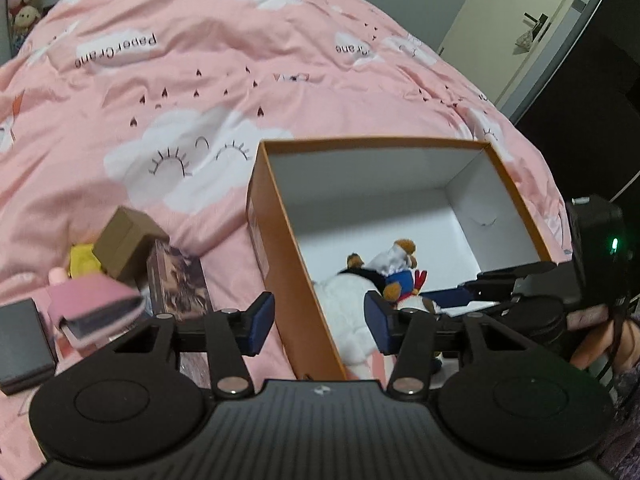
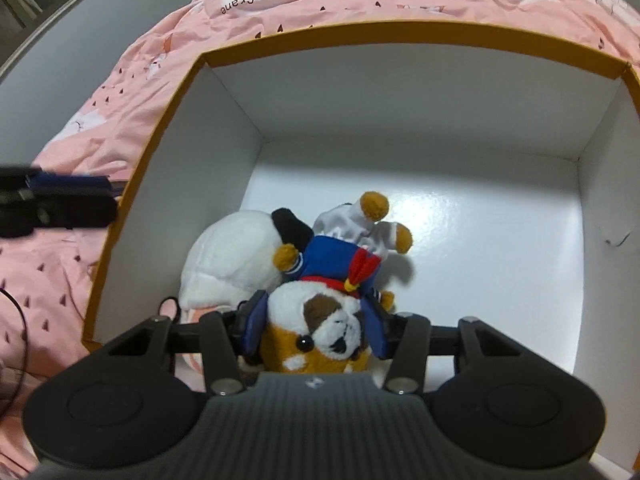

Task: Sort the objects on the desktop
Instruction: 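Carry both plushes into the orange shoebox and lower them inside, then open the left gripper releasing the white plush while the right releases the dog plush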

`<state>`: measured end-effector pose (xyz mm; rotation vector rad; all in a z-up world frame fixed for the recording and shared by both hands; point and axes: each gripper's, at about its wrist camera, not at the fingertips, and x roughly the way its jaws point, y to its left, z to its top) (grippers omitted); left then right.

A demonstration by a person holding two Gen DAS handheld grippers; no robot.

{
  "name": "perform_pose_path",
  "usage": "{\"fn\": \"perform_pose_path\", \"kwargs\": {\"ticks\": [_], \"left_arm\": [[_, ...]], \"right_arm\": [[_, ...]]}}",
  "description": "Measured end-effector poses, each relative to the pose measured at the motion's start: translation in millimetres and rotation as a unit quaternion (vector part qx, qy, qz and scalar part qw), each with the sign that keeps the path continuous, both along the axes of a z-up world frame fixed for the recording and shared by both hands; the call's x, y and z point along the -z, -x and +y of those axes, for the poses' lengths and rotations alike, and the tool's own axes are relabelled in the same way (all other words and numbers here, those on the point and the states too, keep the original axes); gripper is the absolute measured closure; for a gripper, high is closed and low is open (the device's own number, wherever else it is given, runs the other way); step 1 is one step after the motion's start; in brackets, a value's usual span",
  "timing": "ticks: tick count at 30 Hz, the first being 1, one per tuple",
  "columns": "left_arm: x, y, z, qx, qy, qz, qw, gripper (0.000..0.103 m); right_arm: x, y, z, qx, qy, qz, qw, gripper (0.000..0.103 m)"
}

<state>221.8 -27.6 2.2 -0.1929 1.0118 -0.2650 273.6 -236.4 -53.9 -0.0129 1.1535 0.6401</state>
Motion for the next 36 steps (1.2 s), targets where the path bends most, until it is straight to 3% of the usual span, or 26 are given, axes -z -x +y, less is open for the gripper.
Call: {"fn": "perform_pose_path", "kwargs": {"ticks": [7,11,15,20,23,28,32,36], "left_arm": [[5.4,2.7,3.4,0.001,0.013,0.004,0.9999,0.052],[2.0,2.2,3.9,0.001,0.011,-0.005,0.9999,0.054],[-1.2,-0.1,-1.5,0.013,0.002,-0.014,0.9998,0.06],[-10.3,-3.3,-25.5,0.064,-0.047,-0.04,0.9961,0.061],[-11.8,-9.1,-47.4,0.119,-0.083,-0.045,0.9884,0.062],[4.2,-30.3,-78.2,0.233,-0.133,-0.021,0.9632,0.063],[20.5,-45.2,-90.1,0.268,-0.168,-0.003,0.9485,0.068],[35.0,-63.8,-93.5,0.293,-0.16,0.046,0.9414,0.068]], "right_arm": [[6.2,-13.2,-18.6,0.036,-0.07,0.07,0.994,0.051],[-8.4,-8.9,-26.6,0.035,-0.122,0.076,0.989,0.051],[0.4,-10.3,-18.0,0.032,-0.089,0.077,0.993,0.051],[5.0,-8.9,-10.5,0.026,-0.073,0.069,0.995,0.052],[0.5,-5.4,-7.5,0.019,-0.063,0.059,0.996,0.051],[0.2,-3.0,-7.0,0.011,-0.061,0.049,0.997,0.051],[1.4,-2.2,-10.7,0.004,-0.059,0.043,0.997,0.052],[0.7,-2.6,-13.1,-0.008,-0.059,0.038,0.998,0.052]]}}
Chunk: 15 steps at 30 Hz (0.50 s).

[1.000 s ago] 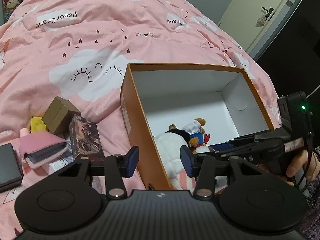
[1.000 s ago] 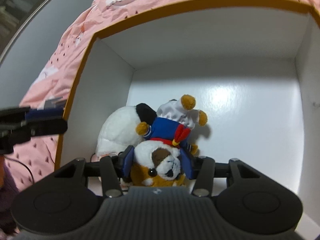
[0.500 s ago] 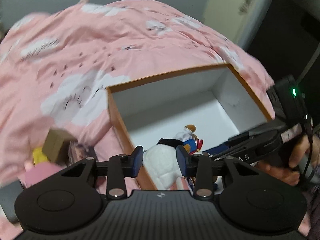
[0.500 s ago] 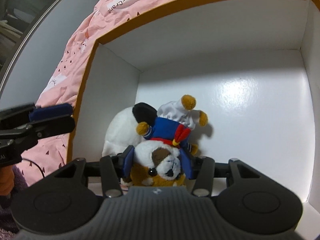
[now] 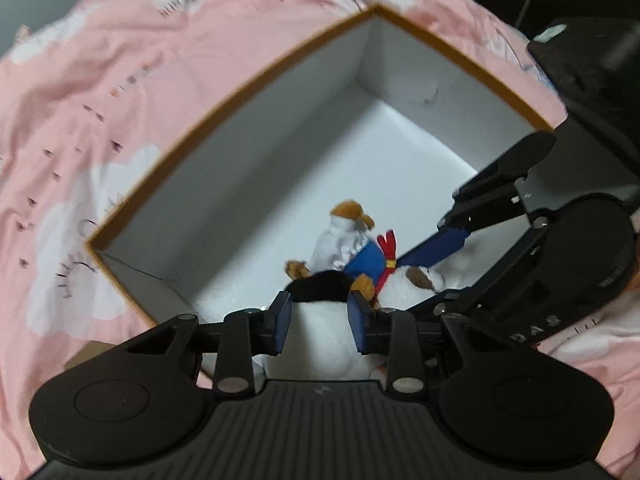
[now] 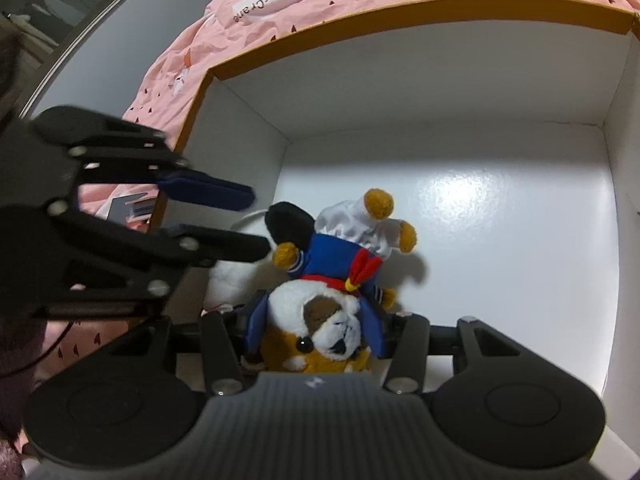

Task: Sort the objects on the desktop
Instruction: 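Open the left gripper releasing the white plush while the right releases the dog plush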

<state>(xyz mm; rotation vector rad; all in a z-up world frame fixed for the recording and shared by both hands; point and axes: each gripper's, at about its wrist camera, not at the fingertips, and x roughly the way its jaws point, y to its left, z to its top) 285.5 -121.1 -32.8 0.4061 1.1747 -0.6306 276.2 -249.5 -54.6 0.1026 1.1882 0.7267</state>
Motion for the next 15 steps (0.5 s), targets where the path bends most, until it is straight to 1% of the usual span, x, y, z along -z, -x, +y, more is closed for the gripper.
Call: {"fn": "perform_pose_path", "kwargs": {"ticks": [1,5,8,11,13,15], "left_arm": [[2.8,-3.3,0.5,0.003,-0.005,0.005,1.0,0.068],[5.6,-7.7,-5.3,0.03,-0.016,0.002,0.9994,0.068],[10.1,-11.2,-8.5,0.039,-0.026,0.023,0.9987,0.073],[9.7,-7.2,-13.6,0.049,-0.044,0.019,0.9977,0.075],[8.4,-4.4,-14.1,0.047,-0.049,0.016,0.9976,0.076],[5.7,-4.4,-11.1,0.038,-0.047,0.019,0.998,0.076]], "right_arm": [[0.1,-0.2,0.8,-0.004,0.004,-0.003,1.0,0.052],[-1.1,0.0,2.2,-0.019,0.011,-0.011,1.0,0.052],[-0.9,-0.8,2.7,-0.024,0.015,-0.012,1.0,0.052],[-2.9,-2.6,2.2,-0.027,0.022,-0.018,0.999,0.051],[-5.3,-4.0,2.1,-0.034,0.042,-0.03,0.998,0.051],[-4.6,-5.4,3.1,-0.041,0.07,-0.041,0.996,0.051]]}}
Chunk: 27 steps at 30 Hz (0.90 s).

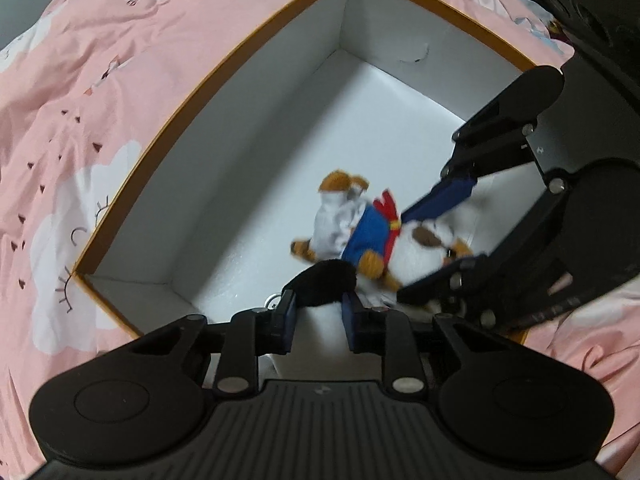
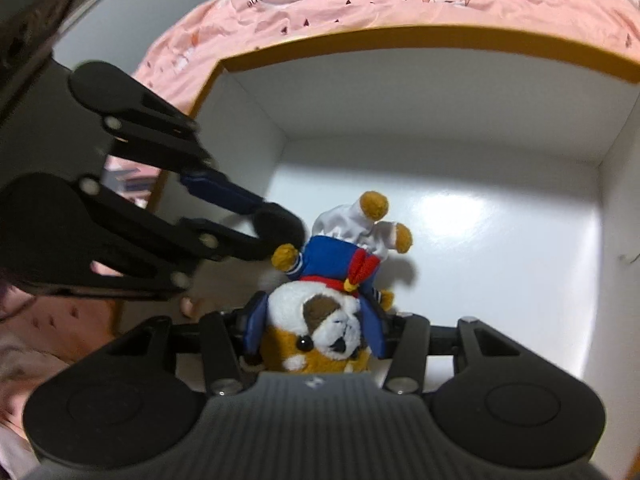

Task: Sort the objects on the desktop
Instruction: 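Open the left gripper releasing the white plush while the right releases the dog plush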

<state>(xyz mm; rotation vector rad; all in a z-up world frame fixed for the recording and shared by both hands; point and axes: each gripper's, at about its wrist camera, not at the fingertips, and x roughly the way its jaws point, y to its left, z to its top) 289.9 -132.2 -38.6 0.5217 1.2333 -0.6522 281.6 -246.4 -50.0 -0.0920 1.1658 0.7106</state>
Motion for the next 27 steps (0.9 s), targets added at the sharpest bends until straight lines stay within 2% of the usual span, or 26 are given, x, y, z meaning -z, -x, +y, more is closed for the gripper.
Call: {"fn": "perform_pose_path", "kwargs": {"ticks": [3,7,16,21,24,27], "left_arm": [[-4.4,2.2,5.2,-0.007,0.005,0.001,1.0,0.076],[-10.3,6.2,11.2,-0.015,0.014,0.002,0.9998,0.077],[-20.5,13.7,28.6,-0.032,0.038,0.0,0.9988,0.077],[-11.0,15.6,27.3,-0.033,0.041,0.005,0.9986,0.077],[-6.0,22.3,19.1,-0.024,0.027,-0.011,0.9993,0.077],[-6.9,20.7,18.4,-0.027,0.029,-0.015,0.9991,0.077]], "right_arm": [[6.3,-1.9,3.8,-0.009,0.024,-0.003,1.0,0.051],[12.4,0.7,13.2,-0.024,0.021,-0.003,0.999,0.051],[7.0,-5.4,5.8,-0.009,-0.038,0.033,0.999,0.051],[23.9,-14.1,8.1,0.018,-0.023,0.062,0.998,0.051],[23.7,-15.7,13.1,0.015,-0.002,0.051,0.999,0.051],[22.3,-21.6,10.5,0.024,0.008,0.051,0.998,0.048]]}}
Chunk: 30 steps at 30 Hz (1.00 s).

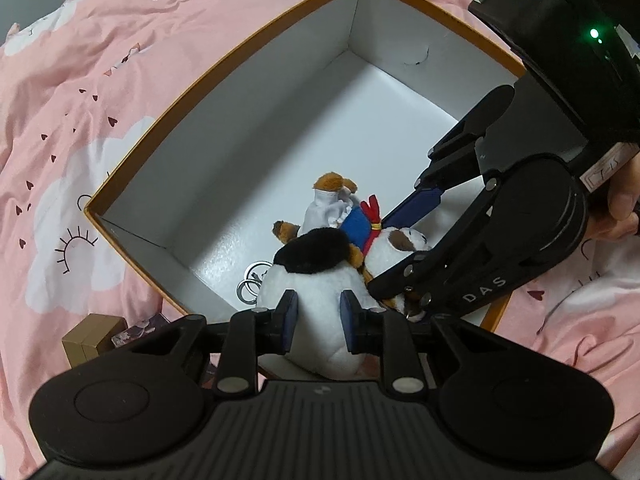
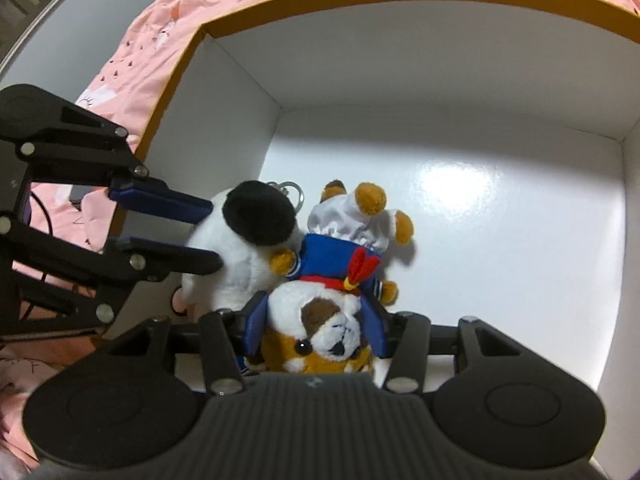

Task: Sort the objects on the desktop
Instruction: 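Open the left gripper releasing the white plush while the right releases the dog plush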

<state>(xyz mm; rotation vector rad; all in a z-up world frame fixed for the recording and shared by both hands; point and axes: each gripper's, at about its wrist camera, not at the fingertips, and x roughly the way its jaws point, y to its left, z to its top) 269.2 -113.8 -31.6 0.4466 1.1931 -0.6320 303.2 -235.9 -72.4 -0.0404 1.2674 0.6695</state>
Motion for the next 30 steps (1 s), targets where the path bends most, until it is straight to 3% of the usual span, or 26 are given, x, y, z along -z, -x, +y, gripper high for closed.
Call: {"fn": "perform_pose_path", "kwargs": {"ticks": [8,12,15,17,24,30], "left_arm": [[-5.9,5.6,3.4,-0.001,0.009,-0.014,0.9999,0.077],[-7.2,8.9,7.2,-0.007,0.017,-0.016,0.9997,0.077],[-9.4,12.9,11.7,-0.011,0.027,-0.014,0.9995,0.077],[-10.9,15.6,13.9,-0.011,0.032,-0.015,0.9993,0.077],[-25.9,27.6,25.1,-0.033,0.061,-0.034,0.997,0.077],[-40.8,40.2,41.2,-0.061,0.08,-0.053,0.9935,0.076]], "right_arm": [[-12.0,16.6,12.3,0.012,0.031,-0.018,0.999,0.033],[-19.0,19.4,14.3,0.013,0.033,-0.028,0.999,0.033],[-25.1,22.5,16.2,0.008,0.026,-0.032,0.999,0.038],[-24.1,22.7,22.2,0.007,0.021,-0.022,1.0,0.051],[-9.1,13.7,23.5,0.03,0.013,0.002,0.999,0.047],[-8.1,13.9,10.2,0.05,-0.038,0.045,0.997,0.051]]}}
